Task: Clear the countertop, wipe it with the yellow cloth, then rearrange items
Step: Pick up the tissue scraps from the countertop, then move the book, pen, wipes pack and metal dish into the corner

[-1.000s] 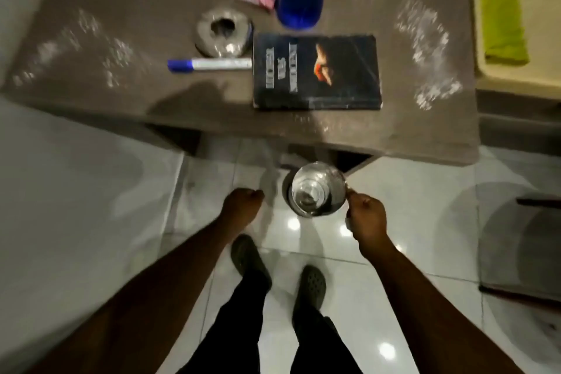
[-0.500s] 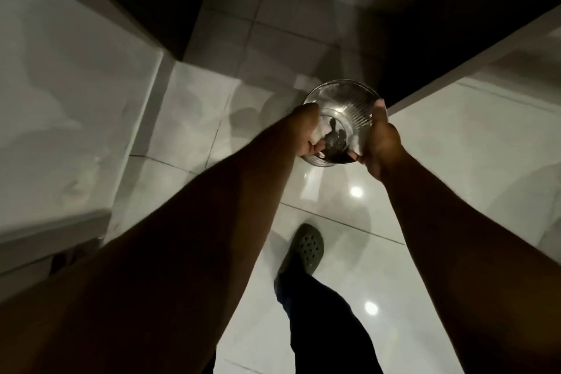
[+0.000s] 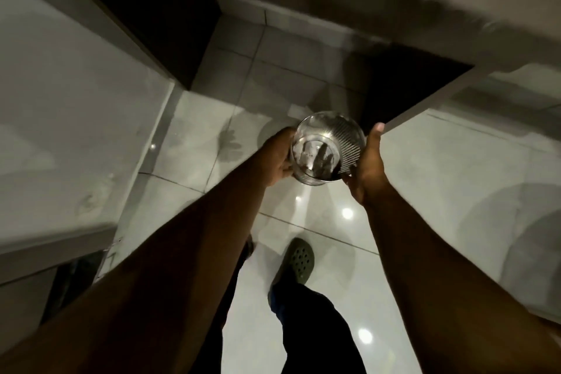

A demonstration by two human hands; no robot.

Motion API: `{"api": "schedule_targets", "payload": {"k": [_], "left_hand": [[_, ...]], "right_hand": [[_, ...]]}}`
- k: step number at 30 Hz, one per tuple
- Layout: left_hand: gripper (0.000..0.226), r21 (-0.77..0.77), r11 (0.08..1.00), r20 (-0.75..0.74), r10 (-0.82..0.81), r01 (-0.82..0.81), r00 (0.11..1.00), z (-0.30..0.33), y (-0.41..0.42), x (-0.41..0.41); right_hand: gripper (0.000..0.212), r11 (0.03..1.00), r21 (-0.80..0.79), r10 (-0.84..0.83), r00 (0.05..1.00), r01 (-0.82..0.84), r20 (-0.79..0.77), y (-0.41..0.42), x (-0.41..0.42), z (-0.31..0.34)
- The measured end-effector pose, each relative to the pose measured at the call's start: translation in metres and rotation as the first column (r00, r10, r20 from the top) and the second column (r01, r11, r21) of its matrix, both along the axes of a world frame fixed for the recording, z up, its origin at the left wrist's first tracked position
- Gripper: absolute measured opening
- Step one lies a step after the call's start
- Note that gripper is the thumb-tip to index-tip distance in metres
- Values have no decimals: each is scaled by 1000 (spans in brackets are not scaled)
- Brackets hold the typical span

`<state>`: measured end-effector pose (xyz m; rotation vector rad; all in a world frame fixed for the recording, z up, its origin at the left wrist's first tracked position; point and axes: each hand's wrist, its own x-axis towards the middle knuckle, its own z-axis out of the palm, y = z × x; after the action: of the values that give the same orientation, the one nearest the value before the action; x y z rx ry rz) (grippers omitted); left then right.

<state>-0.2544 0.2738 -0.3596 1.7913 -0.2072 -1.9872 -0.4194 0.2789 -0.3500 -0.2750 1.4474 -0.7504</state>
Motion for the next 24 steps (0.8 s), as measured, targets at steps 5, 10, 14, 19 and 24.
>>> {"api": "schedule_targets", "payload": {"k": [5,10,14,19,24], "left_hand": [[61,-62,998,96,-3,9,995,144,28,27],[72,-195,981,120,37,-13,992,252,36,53],[65,-295,955,174,47,7,984,301,24,83],[48,-426,904,200,66,27,978,350,-10,118],[46,-482,875,235,73,51,969,359,-52,120]], "right_hand": [[80,999,8,-39,999,39,21,17,28,134],[65,993,-94,45,959,-74,-281,28,63,255],[54,928,-325,28,906,-180,-423,21,85,309],[46,902,-395,-47,867,-177,-497,-13,110,361],[45,806,-386,20,671,-449,-741,-71,102,383]]}}
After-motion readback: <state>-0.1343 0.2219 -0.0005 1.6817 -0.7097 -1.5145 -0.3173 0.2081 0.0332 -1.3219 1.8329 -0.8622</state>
